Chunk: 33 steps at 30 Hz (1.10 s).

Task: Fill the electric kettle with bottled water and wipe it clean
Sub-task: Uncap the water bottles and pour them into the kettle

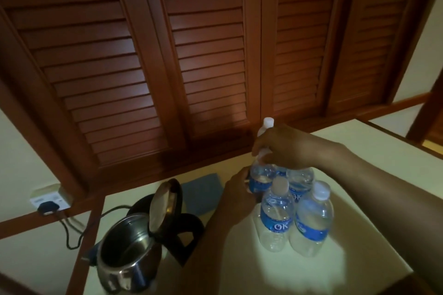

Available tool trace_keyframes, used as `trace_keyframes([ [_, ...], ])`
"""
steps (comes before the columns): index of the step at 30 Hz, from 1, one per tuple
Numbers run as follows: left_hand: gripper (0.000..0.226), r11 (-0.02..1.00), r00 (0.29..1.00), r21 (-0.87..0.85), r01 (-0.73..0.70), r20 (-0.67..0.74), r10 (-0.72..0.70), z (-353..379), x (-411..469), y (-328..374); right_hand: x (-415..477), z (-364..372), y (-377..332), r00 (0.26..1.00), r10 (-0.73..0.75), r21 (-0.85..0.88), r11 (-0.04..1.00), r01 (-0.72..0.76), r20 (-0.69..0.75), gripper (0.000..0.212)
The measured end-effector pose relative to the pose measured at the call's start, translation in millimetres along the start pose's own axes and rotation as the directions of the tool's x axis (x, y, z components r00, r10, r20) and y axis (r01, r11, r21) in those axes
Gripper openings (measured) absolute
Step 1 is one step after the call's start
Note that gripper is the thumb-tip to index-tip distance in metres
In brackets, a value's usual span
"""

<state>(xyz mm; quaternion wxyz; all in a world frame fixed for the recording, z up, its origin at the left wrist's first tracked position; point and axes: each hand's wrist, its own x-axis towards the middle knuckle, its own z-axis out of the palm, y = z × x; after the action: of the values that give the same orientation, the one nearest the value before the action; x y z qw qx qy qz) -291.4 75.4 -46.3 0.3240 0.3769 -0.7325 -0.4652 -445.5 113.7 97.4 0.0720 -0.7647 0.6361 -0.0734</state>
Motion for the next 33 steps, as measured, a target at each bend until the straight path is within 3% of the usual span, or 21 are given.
trace_keyframes([
  [12, 0.059, 1.000, 1.000, -0.013, 0.002, 0.008, -0.002, 4, -1, -15, 4, 16, 8, 0.999, -0.018, 0.049, 0.999, 0.020, -0.048, 0.022],
  [21, 0.076, 0.988, 0.995, 0.154, -0.010, 0.097, -0.005, -12, -15, 24, 5, 14, 9, 0.998, -0.026, 0.084, 0.996, 0.030, -0.052, 0.029],
  [25, 0.071, 0.957, 0.989, 0.252, -0.143, 0.004, 0.146, -35, -33, 69, 3, 2, 5, 0.997, -0.049, 0.050, 0.997, 0.052, -0.061, 0.029],
  [28, 0.064, 0.914, 0.955, 0.316, -0.253, -0.071, 0.289, -60, -53, 115, 1, -18, -14, 0.983, -0.090, 0.048, 0.994, 0.098, -0.158, 0.019],
  [33, 0.042, 0.887, 0.904, 0.346, -0.306, -0.186, 0.384, -120, -91, 161, -10, -36, -73, 0.935, -0.138, 0.302, 0.922, 0.241, -0.326, 0.022],
])
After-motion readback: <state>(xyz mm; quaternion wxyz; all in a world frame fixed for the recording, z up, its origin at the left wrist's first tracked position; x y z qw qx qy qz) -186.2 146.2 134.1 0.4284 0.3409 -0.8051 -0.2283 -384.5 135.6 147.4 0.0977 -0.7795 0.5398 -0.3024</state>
